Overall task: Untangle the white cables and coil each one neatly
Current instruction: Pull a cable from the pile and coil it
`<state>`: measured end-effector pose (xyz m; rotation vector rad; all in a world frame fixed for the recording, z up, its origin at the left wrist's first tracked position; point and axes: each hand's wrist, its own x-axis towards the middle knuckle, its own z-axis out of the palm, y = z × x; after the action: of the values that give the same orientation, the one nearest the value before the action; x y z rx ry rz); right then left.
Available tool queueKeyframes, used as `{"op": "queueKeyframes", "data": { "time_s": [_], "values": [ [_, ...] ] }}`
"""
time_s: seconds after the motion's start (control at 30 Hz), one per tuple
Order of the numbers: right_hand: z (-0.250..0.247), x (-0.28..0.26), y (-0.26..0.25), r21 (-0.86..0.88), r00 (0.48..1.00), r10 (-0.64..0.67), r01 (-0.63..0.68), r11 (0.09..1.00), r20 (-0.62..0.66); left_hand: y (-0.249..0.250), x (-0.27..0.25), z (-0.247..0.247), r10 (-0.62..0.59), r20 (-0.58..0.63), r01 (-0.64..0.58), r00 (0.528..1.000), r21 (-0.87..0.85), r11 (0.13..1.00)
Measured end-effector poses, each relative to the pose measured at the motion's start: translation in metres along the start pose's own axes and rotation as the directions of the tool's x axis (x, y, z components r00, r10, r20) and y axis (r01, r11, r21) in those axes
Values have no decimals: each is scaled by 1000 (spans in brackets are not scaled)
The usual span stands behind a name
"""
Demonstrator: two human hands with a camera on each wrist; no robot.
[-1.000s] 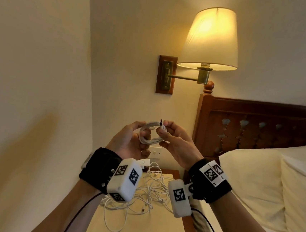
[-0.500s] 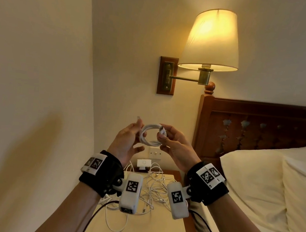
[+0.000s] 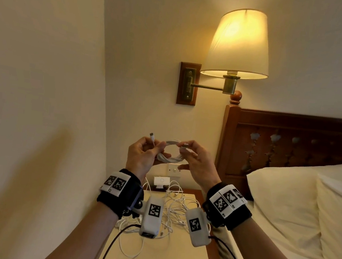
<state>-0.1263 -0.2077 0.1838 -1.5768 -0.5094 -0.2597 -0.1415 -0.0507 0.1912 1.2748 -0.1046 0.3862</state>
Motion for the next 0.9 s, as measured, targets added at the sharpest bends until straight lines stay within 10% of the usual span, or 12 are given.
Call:
{"op": "queueKeyframes", "data": {
  "time_s": [0.3,0.63,0.9],
  "values": [
    [9,-3,-4,294,990,110,-80,952,-85,-6,-7,-6,-31,-7,29,999,-227,973],
    [12,-9,6,70,996,12,-6,998,-91,-18,-14,-13,-199,123,209,972,-71,975],
    [16,-13,7,57,993,51,-45,997,-110,-28,-19,-18,-103,-71,107,992,46,993]
  ]
}}
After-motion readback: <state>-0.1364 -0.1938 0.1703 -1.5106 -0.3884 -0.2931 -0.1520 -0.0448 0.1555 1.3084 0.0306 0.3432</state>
